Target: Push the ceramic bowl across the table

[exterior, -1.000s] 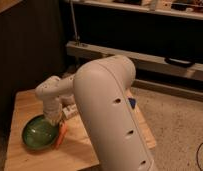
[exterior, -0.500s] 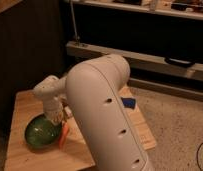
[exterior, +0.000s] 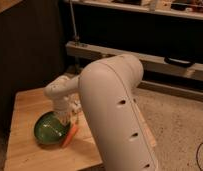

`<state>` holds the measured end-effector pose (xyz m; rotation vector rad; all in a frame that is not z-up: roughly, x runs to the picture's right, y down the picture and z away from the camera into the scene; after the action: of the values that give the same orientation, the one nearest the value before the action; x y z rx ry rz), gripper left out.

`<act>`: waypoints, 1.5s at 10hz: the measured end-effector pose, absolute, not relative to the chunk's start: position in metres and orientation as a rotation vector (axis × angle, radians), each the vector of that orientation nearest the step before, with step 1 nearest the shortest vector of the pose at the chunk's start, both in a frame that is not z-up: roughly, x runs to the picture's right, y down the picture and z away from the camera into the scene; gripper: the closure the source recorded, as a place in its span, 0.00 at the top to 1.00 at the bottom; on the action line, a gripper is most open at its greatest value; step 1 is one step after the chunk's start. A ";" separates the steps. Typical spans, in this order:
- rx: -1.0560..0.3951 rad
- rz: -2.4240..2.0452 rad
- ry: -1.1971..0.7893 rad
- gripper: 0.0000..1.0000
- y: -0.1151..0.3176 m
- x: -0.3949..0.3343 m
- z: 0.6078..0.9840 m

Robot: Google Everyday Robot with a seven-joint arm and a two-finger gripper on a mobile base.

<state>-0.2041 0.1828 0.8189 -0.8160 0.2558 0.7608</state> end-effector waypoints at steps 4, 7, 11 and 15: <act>-0.825 0.825 0.274 0.04 0.189 -0.160 0.823; -0.836 0.885 0.269 0.04 0.194 -0.125 0.825; -0.839 0.945 0.252 0.04 0.196 -0.095 0.828; -0.814 0.983 0.252 0.04 0.189 -0.066 0.821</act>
<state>-0.0660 0.1890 0.8208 -0.8145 0.2516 0.9831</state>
